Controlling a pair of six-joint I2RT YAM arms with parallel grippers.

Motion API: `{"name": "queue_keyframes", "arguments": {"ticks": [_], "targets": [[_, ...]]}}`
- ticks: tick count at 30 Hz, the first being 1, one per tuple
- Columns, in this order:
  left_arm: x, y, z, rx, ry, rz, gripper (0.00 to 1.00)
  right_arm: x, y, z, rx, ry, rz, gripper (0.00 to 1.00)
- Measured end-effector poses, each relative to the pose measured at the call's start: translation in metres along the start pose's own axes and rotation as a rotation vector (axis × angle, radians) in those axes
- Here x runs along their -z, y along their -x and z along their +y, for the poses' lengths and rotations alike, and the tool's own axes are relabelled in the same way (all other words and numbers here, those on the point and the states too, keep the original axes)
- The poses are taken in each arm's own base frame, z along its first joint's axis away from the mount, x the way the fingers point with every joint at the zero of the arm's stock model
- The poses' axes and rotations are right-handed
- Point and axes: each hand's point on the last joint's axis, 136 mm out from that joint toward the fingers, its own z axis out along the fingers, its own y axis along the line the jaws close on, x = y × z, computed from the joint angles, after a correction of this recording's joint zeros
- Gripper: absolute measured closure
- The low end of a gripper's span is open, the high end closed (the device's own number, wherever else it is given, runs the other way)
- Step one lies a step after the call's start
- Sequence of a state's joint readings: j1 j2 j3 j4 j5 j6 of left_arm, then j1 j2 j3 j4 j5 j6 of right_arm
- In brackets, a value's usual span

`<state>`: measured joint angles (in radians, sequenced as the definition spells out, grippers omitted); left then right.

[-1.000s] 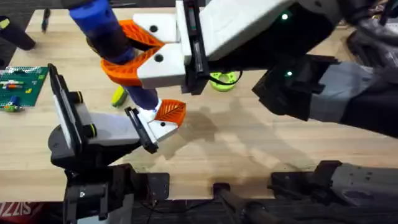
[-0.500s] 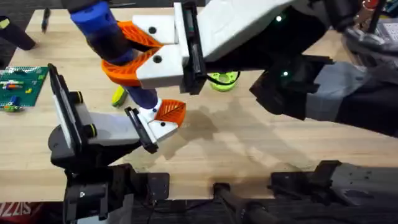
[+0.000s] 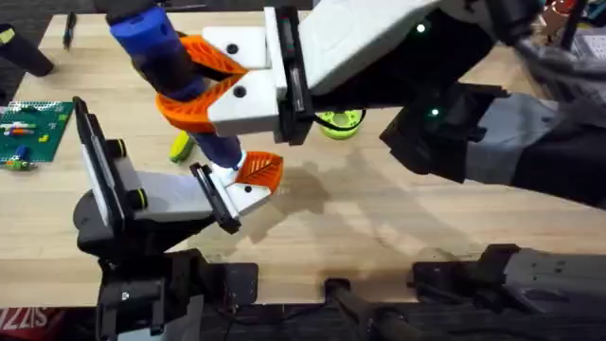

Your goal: Pick up the gripper from the table and insert it into the empty holder that is missing its gripper. Then pick up a screw, insert it into the mounting hole, and use the screwdriver to tighten it. Finally, clean up the table by picking up the vegetable and placing it into the bucket.

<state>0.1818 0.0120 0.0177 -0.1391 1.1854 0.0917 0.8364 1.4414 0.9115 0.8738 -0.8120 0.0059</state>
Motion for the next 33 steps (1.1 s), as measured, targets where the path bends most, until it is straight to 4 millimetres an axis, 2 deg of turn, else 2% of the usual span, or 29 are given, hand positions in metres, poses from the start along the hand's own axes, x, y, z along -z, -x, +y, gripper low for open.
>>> {"name": "queue_keyframes", "arguments": {"ticks": [33], "targets": [[0.0,-0.0001,0.0,0.001,0.0,0.0,0.999,-0.0021,-0.0092,-0.0031,-0.027,-0.004,0.027,0.974]]}}
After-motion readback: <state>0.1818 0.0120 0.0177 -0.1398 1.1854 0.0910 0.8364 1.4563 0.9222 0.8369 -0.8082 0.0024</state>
